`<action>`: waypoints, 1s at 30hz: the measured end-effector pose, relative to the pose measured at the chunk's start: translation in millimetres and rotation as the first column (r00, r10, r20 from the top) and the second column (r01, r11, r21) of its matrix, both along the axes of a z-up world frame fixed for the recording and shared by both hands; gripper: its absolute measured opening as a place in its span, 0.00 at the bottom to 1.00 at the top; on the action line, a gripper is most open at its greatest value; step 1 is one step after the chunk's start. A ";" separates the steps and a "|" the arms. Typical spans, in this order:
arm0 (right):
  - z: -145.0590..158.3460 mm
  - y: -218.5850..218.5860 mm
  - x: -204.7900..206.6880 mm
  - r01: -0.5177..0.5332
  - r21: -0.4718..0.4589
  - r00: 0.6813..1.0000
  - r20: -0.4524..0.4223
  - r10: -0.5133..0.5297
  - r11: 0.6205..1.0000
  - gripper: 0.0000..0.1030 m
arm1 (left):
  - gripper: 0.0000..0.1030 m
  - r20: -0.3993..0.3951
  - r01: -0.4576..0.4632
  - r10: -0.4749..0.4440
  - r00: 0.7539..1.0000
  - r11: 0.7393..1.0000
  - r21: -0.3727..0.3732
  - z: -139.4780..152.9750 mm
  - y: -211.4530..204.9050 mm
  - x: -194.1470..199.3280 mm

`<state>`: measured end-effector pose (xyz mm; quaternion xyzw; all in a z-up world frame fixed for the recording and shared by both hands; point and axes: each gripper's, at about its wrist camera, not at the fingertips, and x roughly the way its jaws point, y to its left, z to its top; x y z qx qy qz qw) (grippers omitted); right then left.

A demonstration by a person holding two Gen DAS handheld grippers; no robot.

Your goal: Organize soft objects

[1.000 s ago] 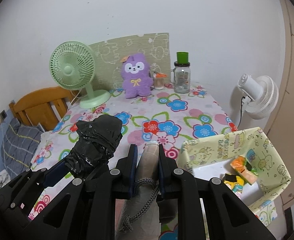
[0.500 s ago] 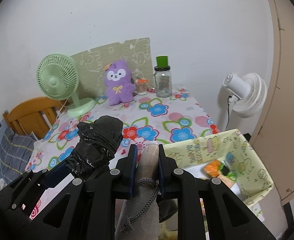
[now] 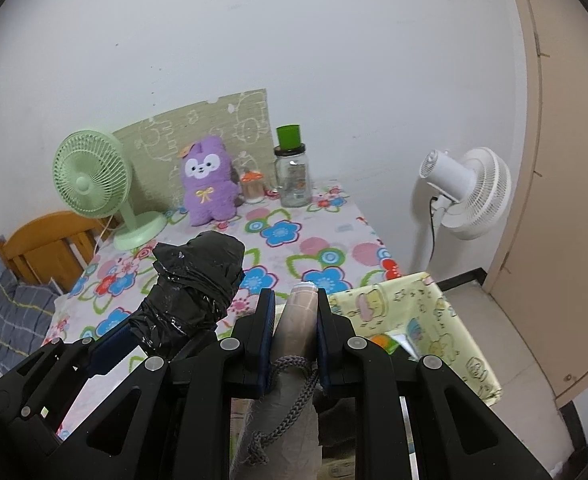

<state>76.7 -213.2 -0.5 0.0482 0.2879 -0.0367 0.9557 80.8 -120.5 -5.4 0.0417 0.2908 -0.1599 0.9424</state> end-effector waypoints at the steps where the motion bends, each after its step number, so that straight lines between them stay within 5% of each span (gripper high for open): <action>1: -0.1 -2.9 0.4 0.003 0.000 1.000 -0.001 -0.003 1.000 0.21 | 0.43 -0.001 0.004 -0.004 1.000 1.000 -0.001 0.0 -3.0 0.9; 25: -20.3 -55.3 20.2 0.079 -0.005 0.996 -0.046 -0.079 0.997 0.21 | 0.44 -0.088 0.050 -0.048 0.995 0.999 0.022 -30.7 -54.1 26.3; 28: -26.2 -60.9 23.5 0.086 -0.001 0.995 -0.057 -0.086 0.996 0.21 | 0.49 -0.104 0.055 -0.053 0.993 0.998 0.020 -36.6 -58.3 28.1; 30: -30.6 -64.1 25.6 0.090 -0.001 0.994 -0.064 -0.090 0.996 0.21 | 0.63 -0.106 0.056 -0.053 0.993 0.998 0.024 -40.2 -60.4 27.8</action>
